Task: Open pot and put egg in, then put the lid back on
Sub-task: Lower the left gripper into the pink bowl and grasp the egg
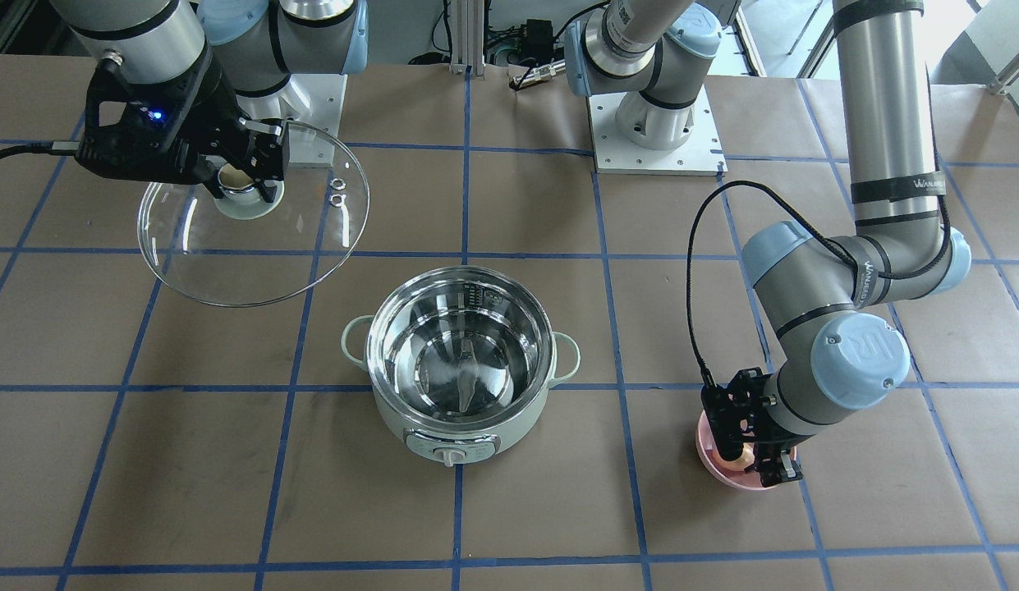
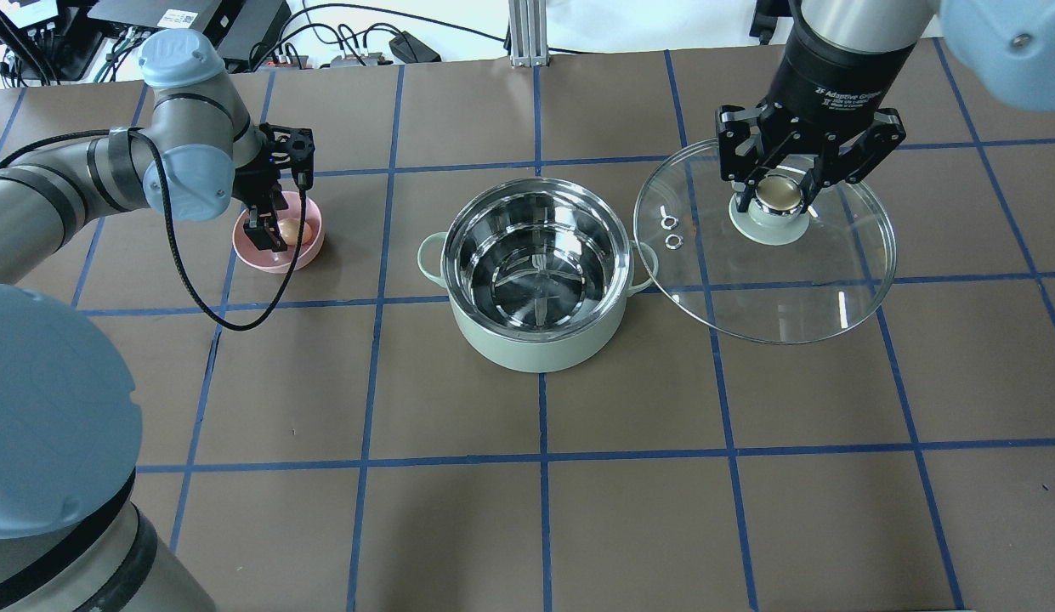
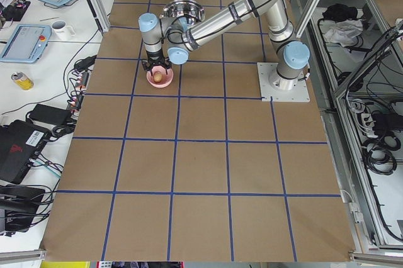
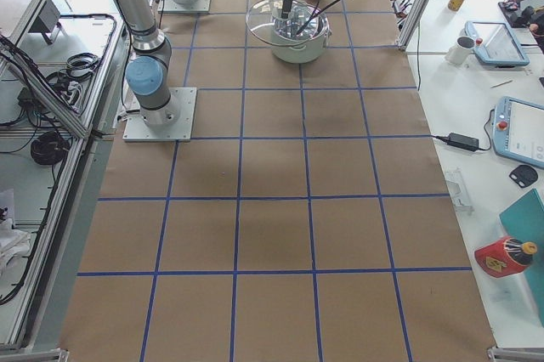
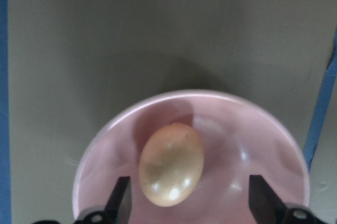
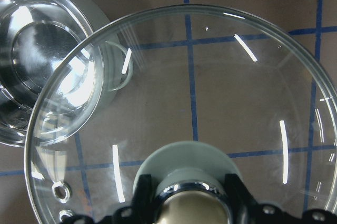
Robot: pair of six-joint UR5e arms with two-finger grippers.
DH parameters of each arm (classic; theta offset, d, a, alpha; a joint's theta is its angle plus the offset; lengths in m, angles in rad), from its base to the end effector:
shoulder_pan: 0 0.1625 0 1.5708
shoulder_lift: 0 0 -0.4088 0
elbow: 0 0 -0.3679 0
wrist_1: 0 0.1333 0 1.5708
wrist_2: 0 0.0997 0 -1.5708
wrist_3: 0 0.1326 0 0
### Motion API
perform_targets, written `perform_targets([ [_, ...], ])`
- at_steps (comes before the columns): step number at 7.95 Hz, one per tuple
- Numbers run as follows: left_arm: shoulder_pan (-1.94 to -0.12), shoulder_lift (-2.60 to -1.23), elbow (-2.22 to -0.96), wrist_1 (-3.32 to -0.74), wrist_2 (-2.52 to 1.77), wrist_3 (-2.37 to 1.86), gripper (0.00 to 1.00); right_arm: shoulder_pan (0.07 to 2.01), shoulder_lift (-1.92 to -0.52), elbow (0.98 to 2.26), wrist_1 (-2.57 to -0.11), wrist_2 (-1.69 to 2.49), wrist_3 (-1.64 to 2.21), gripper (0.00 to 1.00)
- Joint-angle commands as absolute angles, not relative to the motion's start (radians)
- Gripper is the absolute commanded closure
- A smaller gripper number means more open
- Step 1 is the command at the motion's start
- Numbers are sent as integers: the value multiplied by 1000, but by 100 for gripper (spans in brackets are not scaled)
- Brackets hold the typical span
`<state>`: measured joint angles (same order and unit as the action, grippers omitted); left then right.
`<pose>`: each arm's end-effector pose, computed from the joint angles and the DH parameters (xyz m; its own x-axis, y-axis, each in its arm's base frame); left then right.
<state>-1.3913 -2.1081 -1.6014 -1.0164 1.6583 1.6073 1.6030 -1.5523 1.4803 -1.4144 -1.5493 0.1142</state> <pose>-0.0095 -0.6291 0.1824 -0.1426 0.9896 0.0167 0.9862 0.1407 0.0868 0.1510 -0.4581 0.4572 -0.9965 0.0833 -0.0117 0.0820 0.9929 0.0862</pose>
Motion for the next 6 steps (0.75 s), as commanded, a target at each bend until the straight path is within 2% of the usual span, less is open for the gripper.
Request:
perform_targets([
  [1,-1391,-2117,-1601,-1015,1657,1606,17,1603,-1552,1479,-1414,-1551,115,73],
  [6,-1391,-2129,-1606,-1017,1657,1606,17,1605,-1552,1480,-1414,-1549,114,73],
])
